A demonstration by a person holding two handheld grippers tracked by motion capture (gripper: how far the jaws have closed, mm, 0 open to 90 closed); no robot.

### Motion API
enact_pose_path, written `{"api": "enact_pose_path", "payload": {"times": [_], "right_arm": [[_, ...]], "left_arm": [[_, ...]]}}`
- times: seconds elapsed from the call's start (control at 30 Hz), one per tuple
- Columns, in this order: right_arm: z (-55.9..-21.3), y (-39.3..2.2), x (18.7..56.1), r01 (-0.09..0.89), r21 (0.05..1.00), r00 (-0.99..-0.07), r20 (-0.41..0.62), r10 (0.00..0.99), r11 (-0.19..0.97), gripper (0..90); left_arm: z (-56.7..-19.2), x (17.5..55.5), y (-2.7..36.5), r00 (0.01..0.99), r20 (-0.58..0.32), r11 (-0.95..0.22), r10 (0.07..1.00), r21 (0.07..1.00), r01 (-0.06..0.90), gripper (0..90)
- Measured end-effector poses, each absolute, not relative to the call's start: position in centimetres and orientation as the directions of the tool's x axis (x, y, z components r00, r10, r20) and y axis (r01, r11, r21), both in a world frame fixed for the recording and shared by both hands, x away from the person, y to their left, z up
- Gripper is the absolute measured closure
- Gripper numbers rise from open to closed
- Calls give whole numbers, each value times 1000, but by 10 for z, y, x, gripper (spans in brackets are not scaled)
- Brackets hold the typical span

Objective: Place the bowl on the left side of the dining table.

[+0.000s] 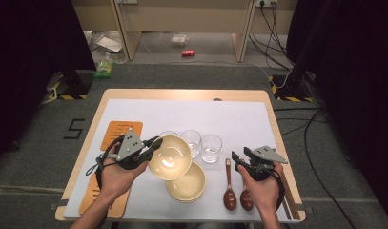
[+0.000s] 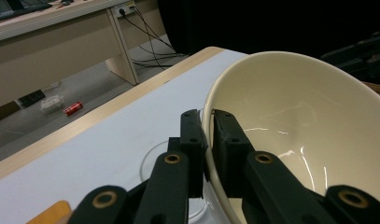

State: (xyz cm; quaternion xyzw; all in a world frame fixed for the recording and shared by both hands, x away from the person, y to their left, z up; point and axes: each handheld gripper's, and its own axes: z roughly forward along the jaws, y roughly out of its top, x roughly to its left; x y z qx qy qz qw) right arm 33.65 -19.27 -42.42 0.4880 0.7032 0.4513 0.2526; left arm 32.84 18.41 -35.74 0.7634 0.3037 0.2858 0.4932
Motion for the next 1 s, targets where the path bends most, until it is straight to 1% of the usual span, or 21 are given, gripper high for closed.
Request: {"api": "enact_pose_path", "payload": {"times": [0.33,0.5,0.8,0.83,0.9,1.0], "right_arm": [[-426,-192,338,459,880,-399,80,913,124,487],[-425,-192,337,458,880,-398,82,914,121,487],[-425,-193,337,458,881,-396,79,915,122,487],[-425,-193,337,460,880,-394,82,916,119,487],[-425,-193,337,462,879,-393,83,916,119,487],[-426,-193,338,463,878,-393,83,916,119,487]], "left_arm": [[-354,336,199,608,128,-294,783,939,180,825],[-354,340,205,588,140,-302,796,935,186,825],[-351,347,217,562,137,-284,816,941,184,825],[-351,347,218,556,125,-277,822,941,197,825],[-350,349,222,549,132,-275,825,943,188,825],[-348,351,227,534,122,-265,836,943,200,825]]}}
